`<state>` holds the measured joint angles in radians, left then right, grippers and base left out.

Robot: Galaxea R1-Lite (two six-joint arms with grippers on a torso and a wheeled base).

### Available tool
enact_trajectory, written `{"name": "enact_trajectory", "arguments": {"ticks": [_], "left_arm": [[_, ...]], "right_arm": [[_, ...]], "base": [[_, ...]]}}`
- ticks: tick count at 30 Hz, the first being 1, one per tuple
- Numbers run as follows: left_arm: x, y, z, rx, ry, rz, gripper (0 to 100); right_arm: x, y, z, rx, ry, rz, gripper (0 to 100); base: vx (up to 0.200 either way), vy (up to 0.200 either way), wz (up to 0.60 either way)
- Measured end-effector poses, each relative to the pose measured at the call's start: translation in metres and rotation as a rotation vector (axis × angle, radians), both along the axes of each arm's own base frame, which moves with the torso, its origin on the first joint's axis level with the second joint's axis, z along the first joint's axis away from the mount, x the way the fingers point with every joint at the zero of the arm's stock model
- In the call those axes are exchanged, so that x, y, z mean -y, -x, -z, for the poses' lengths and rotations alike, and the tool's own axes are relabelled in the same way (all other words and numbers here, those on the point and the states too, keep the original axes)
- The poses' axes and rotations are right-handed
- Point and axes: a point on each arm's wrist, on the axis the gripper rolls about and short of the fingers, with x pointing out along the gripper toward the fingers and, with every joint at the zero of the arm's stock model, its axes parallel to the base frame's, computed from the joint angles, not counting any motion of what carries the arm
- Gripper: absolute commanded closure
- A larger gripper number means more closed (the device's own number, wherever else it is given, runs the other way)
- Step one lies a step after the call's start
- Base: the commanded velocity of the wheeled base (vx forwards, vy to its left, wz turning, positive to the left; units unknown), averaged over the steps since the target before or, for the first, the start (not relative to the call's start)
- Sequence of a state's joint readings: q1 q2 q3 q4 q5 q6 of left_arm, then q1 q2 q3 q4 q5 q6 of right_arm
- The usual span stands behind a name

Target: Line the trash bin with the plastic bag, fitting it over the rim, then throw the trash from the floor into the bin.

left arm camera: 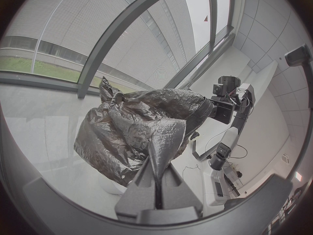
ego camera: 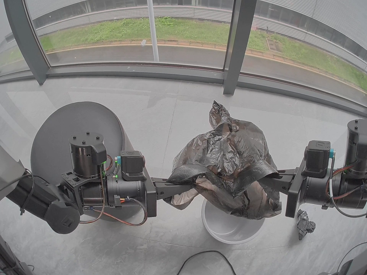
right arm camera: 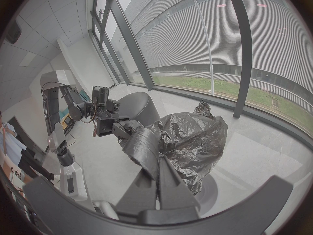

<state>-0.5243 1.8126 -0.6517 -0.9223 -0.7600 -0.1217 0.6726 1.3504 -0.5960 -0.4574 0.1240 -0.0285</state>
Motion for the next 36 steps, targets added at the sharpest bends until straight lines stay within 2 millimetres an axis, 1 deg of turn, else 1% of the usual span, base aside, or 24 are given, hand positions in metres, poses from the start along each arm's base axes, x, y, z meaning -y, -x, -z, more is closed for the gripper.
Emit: {"name": "enact_trajectory", "arguments": {"ticks": [4,14,22,27,31,36], "left_arm": [[0.004,0.002,0.003,-0.01,-0.006,0.015,100],[0.007,0.003,0.012,-0.037,-0.02,0.03,100],[0.01,-0.003,0.029,-0.089,-0.043,0.048,100],[0.013,-0.006,0.049,-0.142,-0.065,0.088,100],[0.018,-0.014,0.065,-0.144,-0.064,0.096,100],[0.023,-0.03,0.083,-0.121,-0.046,0.087,100]], "right_arm": [[0.001,0.004,0.006,-0.017,0.012,-0.01,100],[0.004,0.017,0.011,-0.073,0.029,-0.032,100],[0.011,0.027,0.016,-0.164,0.066,-0.035,100],[0.012,0.029,0.022,-0.266,0.057,-0.037,100],[0.01,0.025,0.028,-0.305,0.058,-0.042,100],[0.008,0.012,0.037,-0.357,0.065,-0.035,100]], "base": [[-0.2,0.0,0.0],[-0.2,0.0,0.0],[0.0,0.0,0.0],[0.0,0.0,0.0],[0.0,0.0,0.0],[0.0,0.0,0.0]]}}
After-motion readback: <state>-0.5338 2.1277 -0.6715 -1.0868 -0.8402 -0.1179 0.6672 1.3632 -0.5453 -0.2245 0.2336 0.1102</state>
